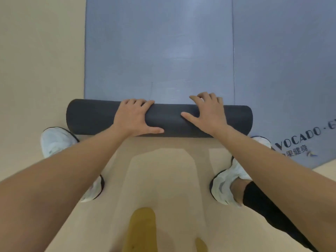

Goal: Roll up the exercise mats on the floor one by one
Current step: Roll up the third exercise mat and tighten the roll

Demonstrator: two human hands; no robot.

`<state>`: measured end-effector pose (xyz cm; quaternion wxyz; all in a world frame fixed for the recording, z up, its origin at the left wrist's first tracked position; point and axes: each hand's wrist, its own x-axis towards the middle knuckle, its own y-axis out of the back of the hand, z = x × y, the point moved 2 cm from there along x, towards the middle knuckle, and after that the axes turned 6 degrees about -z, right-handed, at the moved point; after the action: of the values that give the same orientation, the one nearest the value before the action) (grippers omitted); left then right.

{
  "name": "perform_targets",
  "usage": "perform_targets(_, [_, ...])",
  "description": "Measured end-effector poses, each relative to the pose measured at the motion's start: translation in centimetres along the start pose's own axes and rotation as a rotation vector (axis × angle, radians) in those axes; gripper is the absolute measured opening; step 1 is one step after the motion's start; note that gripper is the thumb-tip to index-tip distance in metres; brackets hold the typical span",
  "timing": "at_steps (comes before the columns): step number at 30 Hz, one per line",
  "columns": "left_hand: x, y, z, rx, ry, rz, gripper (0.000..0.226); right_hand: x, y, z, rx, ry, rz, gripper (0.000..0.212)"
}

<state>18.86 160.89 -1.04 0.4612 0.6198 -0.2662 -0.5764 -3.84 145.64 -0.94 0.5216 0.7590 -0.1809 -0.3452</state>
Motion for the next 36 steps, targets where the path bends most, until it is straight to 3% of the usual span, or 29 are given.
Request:
perform_targets(2, [2.4,1.4,-0.8,-0.060,-0.003,-0.122,0.120,-2.3,-1.1,-1.5,-0.012,0.104,0.164,0.073])
perform_targets(5, [5.3,2.9,-1.8,-0.191,0.008,-0.269,0.114,-3.6,-3.5,-3.1,-0.153,0.120,0.076,0.092])
perform_targets(8, [6.3,3.6,-2.3,-0.260,0.035,-0.258,0.108,-2.3,-4.1,-3.0,-0.210,0.071,0.004,0.104])
perform_targets(10, [6.4,4.1,-2.3,-0.218,0.022,-0.127,0.102,-1.4,-3.8,-2.9,-0.212,0.052,0.008,0.102])
perform_targets(15, [3.8,3.0,-1.5,-0.139,-0.114,0.379,0.068,1.2,-2.9,-2.3,-0.183,0.040,0.072,0.099])
perform_targets(18, [1.6,0.4,-0.5,-0.078,-0.117,0.546,0.063,3.0,-2.0,-1.8,-0.166,0.056,0.106,0.096])
perform_targets(24, [2.4,-1.2,0.4,0.030,0.013,0.351,0.101,6.3,-0.2,-0.9,-0.122,0.084,0.032,0.091])
perform_targets(30, [6.5,2.8,-1.0,0.050,0.042,0.245,0.120,11.2,3.0,0.0,0.001,0.055,-0.215,0.089])
perform_targets(36, [10.7,6.7,-2.4,0.005,0.032,0.120,0.117,9.3,4.3,-0.2,-0.072,0.096,0.182,0.082])
